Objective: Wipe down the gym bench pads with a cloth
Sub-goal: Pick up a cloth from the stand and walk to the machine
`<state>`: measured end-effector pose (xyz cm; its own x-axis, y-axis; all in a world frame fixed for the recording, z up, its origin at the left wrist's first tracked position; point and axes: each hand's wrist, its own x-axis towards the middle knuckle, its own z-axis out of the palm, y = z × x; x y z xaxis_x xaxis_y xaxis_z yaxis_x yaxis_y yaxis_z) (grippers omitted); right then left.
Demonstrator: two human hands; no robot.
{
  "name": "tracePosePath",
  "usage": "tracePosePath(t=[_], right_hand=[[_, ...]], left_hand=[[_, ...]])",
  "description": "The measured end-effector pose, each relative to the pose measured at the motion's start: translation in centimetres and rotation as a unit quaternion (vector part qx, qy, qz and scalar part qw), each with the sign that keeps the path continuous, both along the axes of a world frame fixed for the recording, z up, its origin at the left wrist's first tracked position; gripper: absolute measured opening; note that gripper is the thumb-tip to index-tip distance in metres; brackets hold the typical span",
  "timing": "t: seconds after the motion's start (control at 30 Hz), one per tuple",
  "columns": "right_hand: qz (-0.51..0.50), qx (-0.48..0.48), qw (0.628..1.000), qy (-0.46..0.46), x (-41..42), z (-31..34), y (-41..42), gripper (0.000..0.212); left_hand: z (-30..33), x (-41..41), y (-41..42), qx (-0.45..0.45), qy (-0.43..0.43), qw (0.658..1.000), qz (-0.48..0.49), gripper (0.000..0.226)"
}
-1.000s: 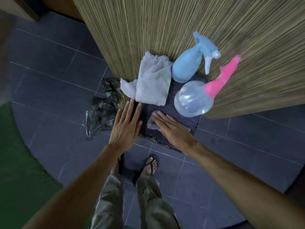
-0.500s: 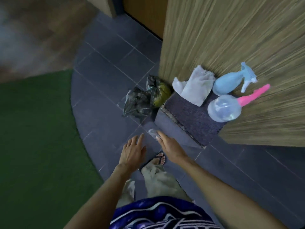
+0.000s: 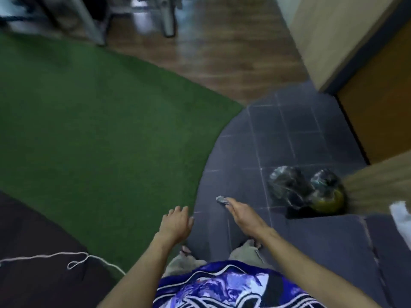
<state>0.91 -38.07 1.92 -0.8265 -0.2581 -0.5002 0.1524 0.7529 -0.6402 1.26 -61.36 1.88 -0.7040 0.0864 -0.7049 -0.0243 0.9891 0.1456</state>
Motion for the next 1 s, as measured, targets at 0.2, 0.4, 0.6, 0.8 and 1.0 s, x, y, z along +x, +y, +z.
tracePosePath(t=[0.2, 0.4, 0.6, 0.8, 1.0], right_hand=[[0.196, -0.007, 0.980, -0.010, -6.1, 0.9, -16.0, 0.034], [0.379, 0.004, 0.926, -0.005, -12.0, 1.1, -31.8, 0.034], [0.515, 0.017, 0.857, -0.006, -19.6, 0.9, -46.7, 0.035], [0.610, 0.021, 0.792, -0.004, -26.5, 1.1, -60.9, 0.033], [0.637, -0.002, 0.771, -0.005, -29.6, 0.7, -74.6, 0.035]], left_hand=[[0.3, 1.9, -14.5, 0.013, -0.013, 0.978, 0.208, 0.047], [-0.5, 1.2, -24.8, 0.042, 0.002, 0.927, 0.372, 0.045], [-1.5, -2.4, -35.9, 0.045, 0.004, 0.867, 0.496, 0.045], [-1.3, -6.7, -45.8, 0.058, 0.013, 0.798, 0.599, 0.045], [-0.6, -10.1, -56.9, 0.075, 0.047, 0.748, 0.658, 0.041]])
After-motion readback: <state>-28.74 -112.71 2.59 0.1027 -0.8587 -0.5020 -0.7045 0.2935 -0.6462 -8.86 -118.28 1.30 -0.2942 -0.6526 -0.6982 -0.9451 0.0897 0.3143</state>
